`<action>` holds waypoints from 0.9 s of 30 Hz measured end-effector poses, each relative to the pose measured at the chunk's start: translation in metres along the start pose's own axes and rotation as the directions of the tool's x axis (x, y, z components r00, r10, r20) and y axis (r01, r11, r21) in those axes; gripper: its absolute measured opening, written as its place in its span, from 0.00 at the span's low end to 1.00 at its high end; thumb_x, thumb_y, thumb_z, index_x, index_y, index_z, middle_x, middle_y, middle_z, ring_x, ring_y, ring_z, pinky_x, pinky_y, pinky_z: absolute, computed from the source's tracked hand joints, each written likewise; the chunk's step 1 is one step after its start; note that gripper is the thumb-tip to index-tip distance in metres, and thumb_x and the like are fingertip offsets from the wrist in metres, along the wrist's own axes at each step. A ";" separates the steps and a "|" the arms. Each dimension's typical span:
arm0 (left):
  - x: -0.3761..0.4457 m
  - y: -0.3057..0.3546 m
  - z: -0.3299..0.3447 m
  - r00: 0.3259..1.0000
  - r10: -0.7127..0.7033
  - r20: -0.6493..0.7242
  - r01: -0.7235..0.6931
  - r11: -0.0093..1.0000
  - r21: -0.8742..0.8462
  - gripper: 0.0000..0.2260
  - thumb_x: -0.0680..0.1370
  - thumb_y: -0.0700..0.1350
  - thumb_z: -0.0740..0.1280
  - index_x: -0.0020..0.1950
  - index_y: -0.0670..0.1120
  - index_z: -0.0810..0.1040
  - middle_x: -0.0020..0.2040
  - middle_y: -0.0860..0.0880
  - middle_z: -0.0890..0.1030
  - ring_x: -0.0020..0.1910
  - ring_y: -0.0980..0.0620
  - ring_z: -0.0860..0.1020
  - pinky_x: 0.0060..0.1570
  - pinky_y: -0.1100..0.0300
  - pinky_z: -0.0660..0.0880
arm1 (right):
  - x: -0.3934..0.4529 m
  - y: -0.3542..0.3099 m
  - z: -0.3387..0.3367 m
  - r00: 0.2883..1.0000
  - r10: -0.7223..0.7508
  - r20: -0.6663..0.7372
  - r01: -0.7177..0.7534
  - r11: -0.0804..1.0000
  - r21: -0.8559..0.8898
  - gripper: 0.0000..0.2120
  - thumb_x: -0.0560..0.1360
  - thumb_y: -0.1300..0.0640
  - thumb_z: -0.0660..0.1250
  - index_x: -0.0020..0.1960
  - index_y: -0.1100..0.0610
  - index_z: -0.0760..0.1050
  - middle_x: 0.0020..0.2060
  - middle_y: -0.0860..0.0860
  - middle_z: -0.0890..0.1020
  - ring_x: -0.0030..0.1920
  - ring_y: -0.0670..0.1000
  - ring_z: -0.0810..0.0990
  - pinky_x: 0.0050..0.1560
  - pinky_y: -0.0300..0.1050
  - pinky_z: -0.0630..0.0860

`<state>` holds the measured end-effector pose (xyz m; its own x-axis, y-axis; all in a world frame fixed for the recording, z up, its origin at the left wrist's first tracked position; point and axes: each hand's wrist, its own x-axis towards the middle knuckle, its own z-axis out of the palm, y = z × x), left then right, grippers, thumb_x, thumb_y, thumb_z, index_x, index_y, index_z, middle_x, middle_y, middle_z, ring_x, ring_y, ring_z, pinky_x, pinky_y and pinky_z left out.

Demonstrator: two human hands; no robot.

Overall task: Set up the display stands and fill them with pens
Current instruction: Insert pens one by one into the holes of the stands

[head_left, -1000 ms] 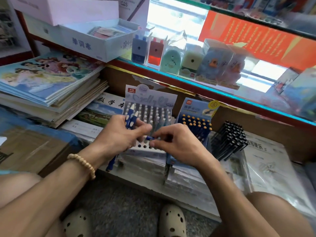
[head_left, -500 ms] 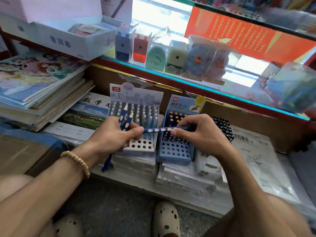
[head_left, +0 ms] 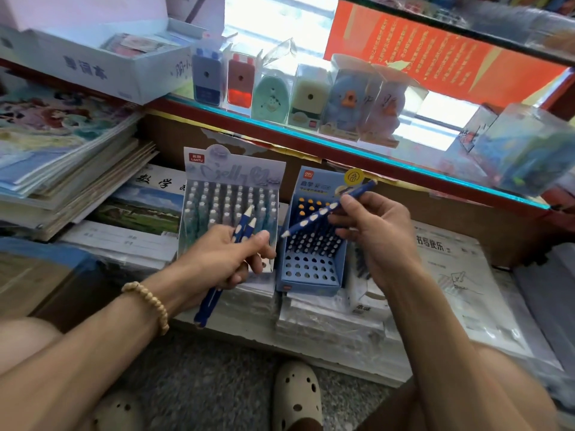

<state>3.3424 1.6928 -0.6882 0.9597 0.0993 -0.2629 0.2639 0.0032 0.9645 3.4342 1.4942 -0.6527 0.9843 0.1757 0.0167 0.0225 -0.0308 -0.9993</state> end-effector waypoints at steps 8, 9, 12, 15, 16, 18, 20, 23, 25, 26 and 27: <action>0.002 0.004 0.001 0.994 0.048 -0.094 -0.062 0.986 -0.157 0.22 0.83 0.54 0.56 0.46 0.38 0.80 0.36 0.42 0.81 0.38 0.43 0.83 0.32 0.58 0.80 | 0.014 0.042 -0.001 0.971 -0.233 -0.055 0.154 0.785 -0.600 0.02 0.77 0.56 0.71 0.45 0.52 0.80 0.38 0.46 0.83 0.40 0.44 0.82 0.44 0.46 0.81; 0.003 0.002 0.000 0.990 0.073 -0.122 -0.086 0.990 -0.107 0.22 0.83 0.55 0.56 0.44 0.40 0.81 0.39 0.41 0.82 0.41 0.43 0.83 0.36 0.55 0.80 | 0.015 0.045 0.001 0.971 -0.233 -0.057 0.153 0.783 -0.604 0.03 0.77 0.56 0.71 0.44 0.53 0.80 0.37 0.45 0.82 0.39 0.43 0.81 0.43 0.45 0.79; 0.006 -0.002 -0.005 0.969 0.132 -0.207 -0.133 0.991 0.011 0.24 0.83 0.57 0.55 0.39 0.46 0.83 0.37 0.51 0.80 0.43 0.51 0.77 0.50 0.50 0.74 | 0.016 0.054 0.008 0.974 -0.226 -0.032 0.157 0.763 -0.627 0.05 0.77 0.56 0.70 0.43 0.55 0.79 0.37 0.46 0.82 0.39 0.43 0.80 0.41 0.41 0.75; 0.006 -0.004 -0.010 0.958 0.127 -0.258 -0.118 0.992 0.048 0.25 0.83 0.58 0.54 0.40 0.45 0.83 0.30 0.60 0.75 0.39 0.56 0.73 0.53 0.50 0.68 | 0.016 0.060 0.015 0.973 -0.232 -0.015 0.168 0.747 -0.643 0.06 0.78 0.56 0.70 0.43 0.56 0.78 0.38 0.48 0.81 0.40 0.45 0.80 0.40 0.37 0.72; 0.006 -0.005 -0.012 0.959 0.124 -0.255 -0.117 0.992 0.043 0.25 0.82 0.58 0.54 0.41 0.45 0.83 0.28 0.60 0.75 0.37 0.55 0.72 0.52 0.50 0.68 | 0.016 0.061 0.017 0.972 -0.236 -0.016 0.170 0.743 -0.647 0.07 0.78 0.56 0.70 0.43 0.56 0.77 0.37 0.47 0.80 0.39 0.45 0.79 0.38 0.35 0.70; 0.005 -0.004 -0.014 0.960 0.128 -0.251 -0.122 0.992 0.042 0.25 0.82 0.59 0.55 0.42 0.44 0.83 0.26 0.60 0.74 0.36 0.54 0.72 0.50 0.50 0.69 | 0.017 0.063 0.020 0.973 -0.232 -0.015 0.164 0.729 -0.665 0.07 0.79 0.56 0.69 0.42 0.55 0.76 0.36 0.44 0.78 0.38 0.41 0.76 0.36 0.31 0.67; 0.004 -0.004 -0.014 0.953 0.137 -0.270 -0.128 0.990 0.053 0.24 0.82 0.59 0.55 0.42 0.44 0.83 0.29 0.54 0.73 0.35 0.52 0.72 0.47 0.50 0.70 | 0.020 0.067 0.023 0.976 -0.217 -0.001 0.159 0.718 -0.678 0.07 0.79 0.55 0.69 0.43 0.55 0.75 0.35 0.44 0.77 0.38 0.42 0.76 0.37 0.34 0.67; 0.002 -0.003 -0.015 0.943 0.140 -0.301 -0.133 0.990 0.044 0.24 0.81 0.60 0.56 0.39 0.46 0.83 0.33 0.47 0.72 0.35 0.48 0.73 0.42 0.50 0.72 | 0.023 0.075 0.026 0.978 -0.209 0.012 0.157 0.694 -0.703 0.08 0.79 0.56 0.68 0.42 0.55 0.75 0.35 0.45 0.77 0.37 0.45 0.76 0.37 0.37 0.67; 0.002 -0.003 -0.017 0.941 0.140 -0.309 -0.134 0.990 0.039 0.25 0.81 0.61 0.57 0.38 0.47 0.83 0.34 0.43 0.72 0.35 0.46 0.73 0.39 0.51 0.72 | 0.024 0.077 0.027 0.977 -0.213 0.019 0.164 0.690 -0.705 0.09 0.79 0.56 0.68 0.40 0.55 0.75 0.33 0.43 0.75 0.35 0.42 0.74 0.36 0.37 0.66; 0.003 -0.003 -0.018 0.939 0.139 -0.315 -0.132 0.990 0.042 0.25 0.81 0.61 0.57 0.38 0.46 0.83 0.35 0.42 0.73 0.33 0.46 0.72 0.35 0.53 0.72 | 0.024 0.078 0.029 0.977 -0.213 0.021 0.167 0.694 -0.701 0.09 0.78 0.57 0.69 0.40 0.55 0.75 0.32 0.42 0.75 0.35 0.40 0.73 0.35 0.36 0.65; 0.003 -0.003 -0.018 0.937 0.139 -0.322 -0.131 0.990 0.047 0.24 0.80 0.61 0.58 0.39 0.46 0.83 0.35 0.42 0.73 0.31 0.47 0.72 0.31 0.56 0.70 | 0.026 0.078 0.030 0.977 -0.212 0.023 0.168 0.699 -0.695 0.09 0.78 0.56 0.69 0.39 0.55 0.75 0.32 0.42 0.75 0.34 0.40 0.73 0.35 0.35 0.66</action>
<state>3.3424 1.7112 -0.6918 0.9043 0.4137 -0.1050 0.1405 -0.0563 0.9885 3.4559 1.5260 -0.7311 0.9528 0.2005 0.2278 0.3029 -0.6758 -0.6720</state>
